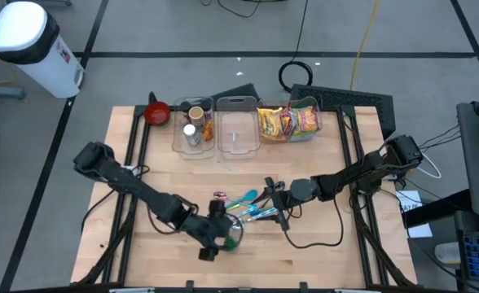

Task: Pick & Place Food Item
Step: Put the green seasoning bottle into the left transparent bin

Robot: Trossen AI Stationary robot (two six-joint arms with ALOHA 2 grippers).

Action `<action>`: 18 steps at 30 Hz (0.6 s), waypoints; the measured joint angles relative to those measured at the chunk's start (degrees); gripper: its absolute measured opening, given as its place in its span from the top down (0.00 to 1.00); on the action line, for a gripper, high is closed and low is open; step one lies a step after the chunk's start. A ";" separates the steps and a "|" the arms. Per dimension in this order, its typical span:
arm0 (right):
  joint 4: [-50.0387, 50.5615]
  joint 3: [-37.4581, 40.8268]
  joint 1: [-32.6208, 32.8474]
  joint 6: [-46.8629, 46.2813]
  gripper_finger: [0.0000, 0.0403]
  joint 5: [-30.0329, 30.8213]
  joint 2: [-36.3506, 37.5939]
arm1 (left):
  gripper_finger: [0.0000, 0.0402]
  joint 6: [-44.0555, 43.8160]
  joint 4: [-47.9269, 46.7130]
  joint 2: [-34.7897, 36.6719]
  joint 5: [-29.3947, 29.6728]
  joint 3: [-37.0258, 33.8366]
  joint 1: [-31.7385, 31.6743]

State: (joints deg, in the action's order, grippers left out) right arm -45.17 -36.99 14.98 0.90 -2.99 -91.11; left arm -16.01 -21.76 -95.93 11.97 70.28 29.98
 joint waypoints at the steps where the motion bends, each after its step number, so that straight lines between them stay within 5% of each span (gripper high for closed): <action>1: 0.14 -0.02 0.00 -0.06 0.37 -0.02 0.00 | 0.09 0.29 -0.42 -1.06 -0.43 0.94 0.18; 9: 0.42 0.00 0.00 -0.19 0.37 -0.02 0.00 | 0.09 0.95 -0.41 -7.03 -7.76 4.26 0.26; 18: -0.04 0.00 -0.01 -0.06 0.37 0.00 0.00 | 0.09 6.09 -0.31 -9.02 -6.80 4.24 0.17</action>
State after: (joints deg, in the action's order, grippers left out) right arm -45.21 -36.99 14.98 0.84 -2.98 -91.11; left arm -9.92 -22.07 -104.95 5.17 74.52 30.15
